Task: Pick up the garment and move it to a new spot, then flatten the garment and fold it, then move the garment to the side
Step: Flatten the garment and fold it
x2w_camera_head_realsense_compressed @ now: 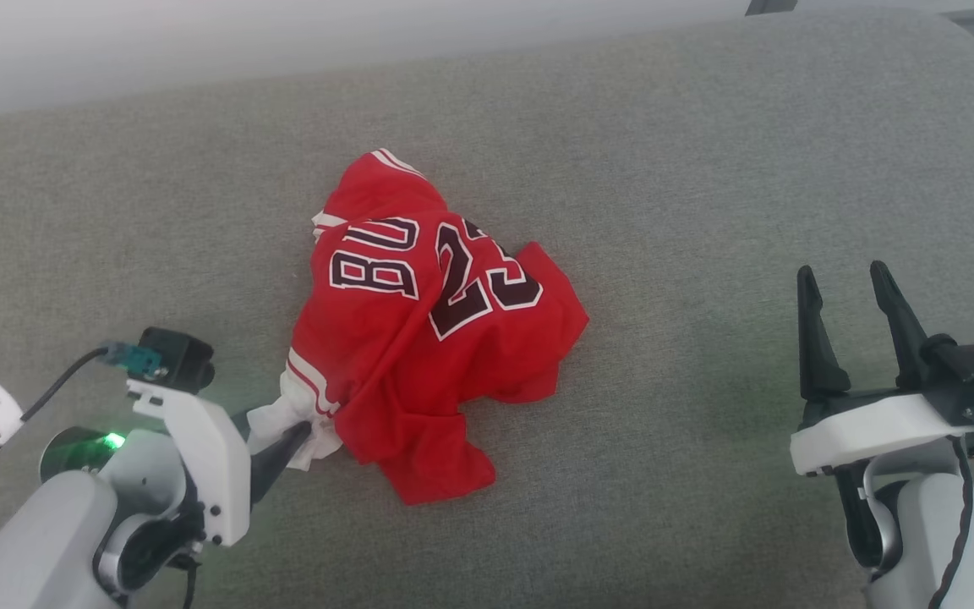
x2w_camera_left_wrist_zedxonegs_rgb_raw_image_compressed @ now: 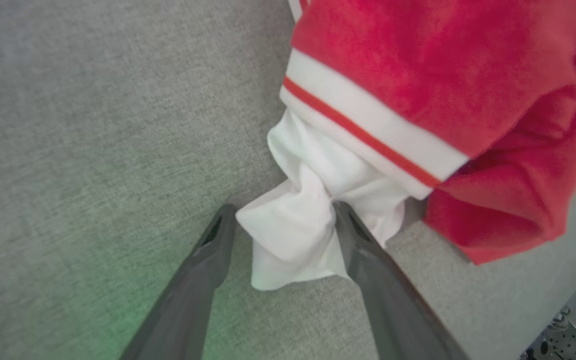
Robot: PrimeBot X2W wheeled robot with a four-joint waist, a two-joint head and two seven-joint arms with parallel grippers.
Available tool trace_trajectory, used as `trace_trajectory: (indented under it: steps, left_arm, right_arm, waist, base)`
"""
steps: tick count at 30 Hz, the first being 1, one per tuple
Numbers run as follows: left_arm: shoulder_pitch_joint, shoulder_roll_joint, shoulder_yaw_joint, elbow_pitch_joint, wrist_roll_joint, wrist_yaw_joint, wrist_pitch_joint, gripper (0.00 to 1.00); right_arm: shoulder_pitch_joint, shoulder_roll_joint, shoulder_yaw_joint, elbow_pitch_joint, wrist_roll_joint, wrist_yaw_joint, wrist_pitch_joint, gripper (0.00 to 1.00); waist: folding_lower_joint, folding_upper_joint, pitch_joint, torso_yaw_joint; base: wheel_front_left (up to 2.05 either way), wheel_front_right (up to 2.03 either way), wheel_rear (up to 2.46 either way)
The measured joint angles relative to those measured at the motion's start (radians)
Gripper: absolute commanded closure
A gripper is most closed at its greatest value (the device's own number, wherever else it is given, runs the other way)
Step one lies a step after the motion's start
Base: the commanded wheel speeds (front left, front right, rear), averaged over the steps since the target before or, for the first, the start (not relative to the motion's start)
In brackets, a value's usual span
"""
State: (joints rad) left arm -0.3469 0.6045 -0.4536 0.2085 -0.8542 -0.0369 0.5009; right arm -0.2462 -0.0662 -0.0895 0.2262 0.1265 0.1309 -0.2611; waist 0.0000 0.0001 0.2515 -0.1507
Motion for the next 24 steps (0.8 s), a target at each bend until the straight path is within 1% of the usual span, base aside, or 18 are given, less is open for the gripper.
trace_trajectory:
  steps: [1,2,3,4,5,10,15,24]
  left_arm:
    - [-0.011,-0.004,-0.007,0.009,0.003,0.0,0.007,0.0]
    - [-0.02,-0.012,-0.012,0.022,0.002,0.0,0.013,0.05]
    - [-0.031,-0.018,-0.02,0.034,0.002,0.0,0.029,0.25]
    - [-0.043,-0.02,-0.029,0.044,0.004,-0.003,0.04,0.56]
    - [-0.054,-0.024,-0.034,0.054,0.006,-0.003,0.046,1.0]
    - [-0.088,-0.047,-0.058,0.095,0.016,-0.015,0.054,1.0]
    - [-0.083,-0.038,-0.048,0.073,0.03,-0.006,0.027,1.0]
    - [0.004,0.081,0.023,-0.043,0.027,0.065,0.017,1.0]
  right_arm:
    - [-0.003,0.0,0.0,0.001,-0.001,0.0,0.0,0.0]
    - [-0.005,0.0,0.0,0.001,-0.004,0.0,0.0,0.0]
    - [-0.006,0.001,0.001,0.003,-0.005,0.0,0.0,0.0]
    - [-0.006,0.002,0.001,0.005,-0.006,0.0,0.0,0.0]
    - [-0.007,0.002,0.001,0.007,-0.007,0.0,0.0,0.0]
    - [-0.015,0.004,0.003,0.014,-0.014,0.0,0.0,0.0]
    - [-0.013,0.003,-0.01,0.017,-0.017,0.0,0.0,0.0]
    - [0.009,0.003,-0.03,0.03,-0.031,0.0,0.0,0.0]
  waist:
    - [0.0,0.0,0.001,0.001]
    - [0.0,0.0,0.002,0.003]
    - [0.0,0.0,0.002,0.004]
    - [0.0,0.0,0.002,0.005]
    - [0.0,0.0,0.002,0.007]
    - [0.0,0.0,-0.004,0.013]
    - [0.0,0.0,-0.017,0.025]
    - [0.0,0.0,-0.054,0.062]
  base:
    - [0.0,0.0,0.0]
    - [0.0,0.0,0.0]
    - [0.0,0.0,0.0]
    - [0.0,0.0,0.0]
    - [0.0,0.0,0.0]
    - [0.0,0.0,0.0]
    - [0.0,0.0,0.0]
    - [0.0,0.0,0.0]
